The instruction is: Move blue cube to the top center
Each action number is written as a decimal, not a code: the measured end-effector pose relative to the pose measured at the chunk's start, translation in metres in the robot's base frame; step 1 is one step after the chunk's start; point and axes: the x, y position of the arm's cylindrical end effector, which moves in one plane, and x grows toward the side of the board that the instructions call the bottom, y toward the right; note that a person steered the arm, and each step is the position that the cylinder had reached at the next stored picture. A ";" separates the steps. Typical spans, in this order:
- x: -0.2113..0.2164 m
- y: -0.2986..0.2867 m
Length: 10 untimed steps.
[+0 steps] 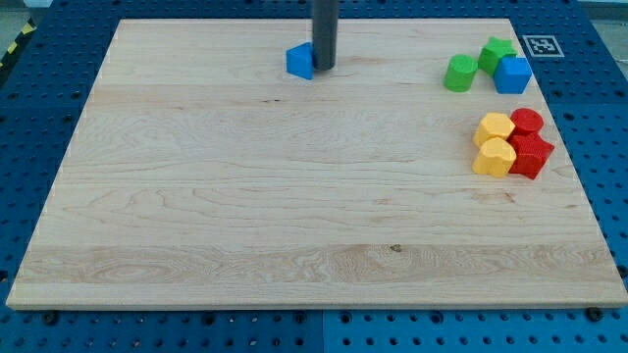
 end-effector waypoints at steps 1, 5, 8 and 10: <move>-0.022 0.016; -0.091 0.328; 0.004 0.340; 0.088 0.256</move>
